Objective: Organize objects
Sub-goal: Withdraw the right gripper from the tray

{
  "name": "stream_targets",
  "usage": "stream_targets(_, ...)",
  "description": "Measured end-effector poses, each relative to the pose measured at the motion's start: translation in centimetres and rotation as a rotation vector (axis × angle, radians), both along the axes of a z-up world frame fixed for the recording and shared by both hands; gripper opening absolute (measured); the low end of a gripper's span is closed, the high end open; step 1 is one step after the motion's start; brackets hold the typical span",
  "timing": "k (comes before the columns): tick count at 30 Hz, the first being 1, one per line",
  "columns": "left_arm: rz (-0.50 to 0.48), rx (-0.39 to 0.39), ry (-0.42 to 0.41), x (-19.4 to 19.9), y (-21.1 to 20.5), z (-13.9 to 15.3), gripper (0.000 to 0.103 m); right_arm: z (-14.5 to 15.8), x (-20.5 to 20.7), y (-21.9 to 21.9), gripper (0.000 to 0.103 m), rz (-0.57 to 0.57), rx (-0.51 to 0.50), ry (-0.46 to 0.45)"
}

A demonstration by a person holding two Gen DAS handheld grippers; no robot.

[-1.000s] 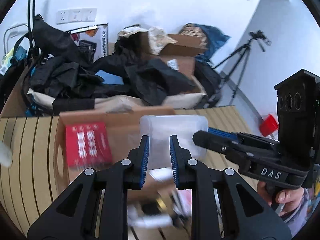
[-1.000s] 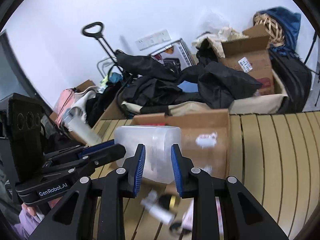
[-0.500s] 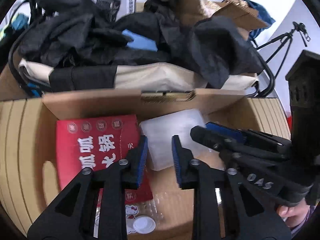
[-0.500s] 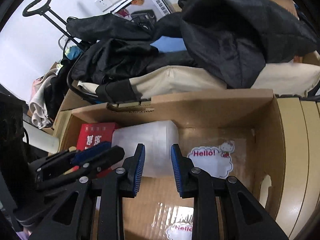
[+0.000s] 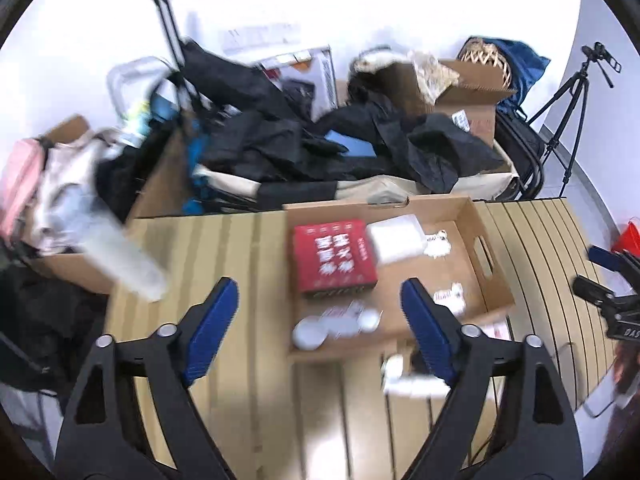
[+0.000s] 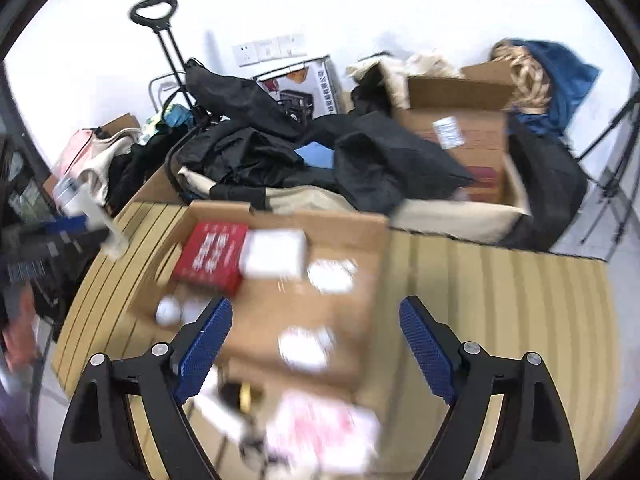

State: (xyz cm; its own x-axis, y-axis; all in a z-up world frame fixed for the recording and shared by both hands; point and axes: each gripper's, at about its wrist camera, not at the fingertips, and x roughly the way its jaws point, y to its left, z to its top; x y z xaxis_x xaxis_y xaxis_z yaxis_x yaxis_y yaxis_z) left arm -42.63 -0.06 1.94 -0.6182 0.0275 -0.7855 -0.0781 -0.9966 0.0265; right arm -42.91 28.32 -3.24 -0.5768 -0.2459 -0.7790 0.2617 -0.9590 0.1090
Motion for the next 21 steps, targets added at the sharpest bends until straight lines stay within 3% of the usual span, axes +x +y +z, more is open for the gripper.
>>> stream_targets(3,0.022,-0.058,0.083,6.0,-1.2,4.1,0.102,3.1,6.6,2.7,0.089,-0.013,0.048,0.02)
stream_targets(5,0.036,-0.096,0.113,9.6,-1.6,6.1,0.102,4.9,10.7,4.1,0.089,-0.025,0.047,0.036)
stream_targets(8,0.034,-0.091,0.126,14.4,-1.8,8.0,0.102,6.2,16.0,5.0,0.089,-0.022,0.039,0.03)
stream_targets(14,-0.017,-0.206,0.132,20.8,-0.5,8.3,0.103,8.8,23.6,4.6,0.089,0.001,0.02,0.075)
stream_targets(21,-0.065,-0.213,0.136,27.9,-0.6,7.9,0.103,9.1,30.1,2.4,0.089,0.096,0.045,0.092)
